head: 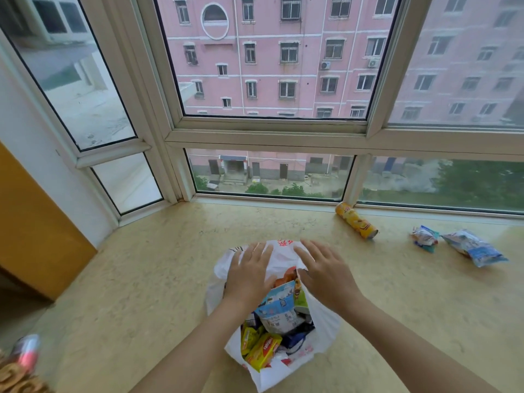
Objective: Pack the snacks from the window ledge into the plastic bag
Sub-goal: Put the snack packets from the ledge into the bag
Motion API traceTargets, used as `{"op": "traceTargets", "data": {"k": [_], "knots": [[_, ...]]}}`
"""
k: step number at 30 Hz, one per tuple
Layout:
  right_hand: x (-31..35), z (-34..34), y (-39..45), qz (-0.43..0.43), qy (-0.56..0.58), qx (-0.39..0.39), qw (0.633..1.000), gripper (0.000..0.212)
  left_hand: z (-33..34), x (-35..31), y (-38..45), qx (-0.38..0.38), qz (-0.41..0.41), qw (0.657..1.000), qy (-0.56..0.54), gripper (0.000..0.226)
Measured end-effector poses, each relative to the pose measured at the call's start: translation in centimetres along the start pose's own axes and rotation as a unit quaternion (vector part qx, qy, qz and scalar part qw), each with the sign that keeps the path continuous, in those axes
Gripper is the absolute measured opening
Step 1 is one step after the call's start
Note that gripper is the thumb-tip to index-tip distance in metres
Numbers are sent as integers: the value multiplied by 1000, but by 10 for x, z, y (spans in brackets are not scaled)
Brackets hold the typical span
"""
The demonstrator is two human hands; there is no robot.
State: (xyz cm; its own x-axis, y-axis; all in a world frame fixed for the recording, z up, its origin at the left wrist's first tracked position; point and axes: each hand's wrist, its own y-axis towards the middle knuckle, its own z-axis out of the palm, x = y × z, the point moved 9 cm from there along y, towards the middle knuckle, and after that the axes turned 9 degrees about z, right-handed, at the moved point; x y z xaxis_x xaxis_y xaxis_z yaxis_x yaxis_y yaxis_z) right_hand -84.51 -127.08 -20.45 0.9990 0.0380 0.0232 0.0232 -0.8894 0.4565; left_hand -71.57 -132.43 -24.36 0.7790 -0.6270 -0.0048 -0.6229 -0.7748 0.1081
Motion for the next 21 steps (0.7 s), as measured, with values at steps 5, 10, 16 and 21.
{"op": "traceTargets", "data": {"k": [5, 10, 16, 21], "knots": [[-13, 17, -28, -1, -34, 57, 998, 51, 7, -28, 3, -54, 45, 997, -45, 65], [-60, 32, -58, 49, -33, 122, 991, 54, 15, -69, 23, -45, 66, 994, -71, 64], [-138, 40, -81, 101, -30, 160, 982, 53, 43, -135, 66, 17, 90, 991, -95, 65], [-212, 54, -92, 135, -28, 175, 975, 54, 67, -185, 115, 54, 92, 989, -103, 66]]}}
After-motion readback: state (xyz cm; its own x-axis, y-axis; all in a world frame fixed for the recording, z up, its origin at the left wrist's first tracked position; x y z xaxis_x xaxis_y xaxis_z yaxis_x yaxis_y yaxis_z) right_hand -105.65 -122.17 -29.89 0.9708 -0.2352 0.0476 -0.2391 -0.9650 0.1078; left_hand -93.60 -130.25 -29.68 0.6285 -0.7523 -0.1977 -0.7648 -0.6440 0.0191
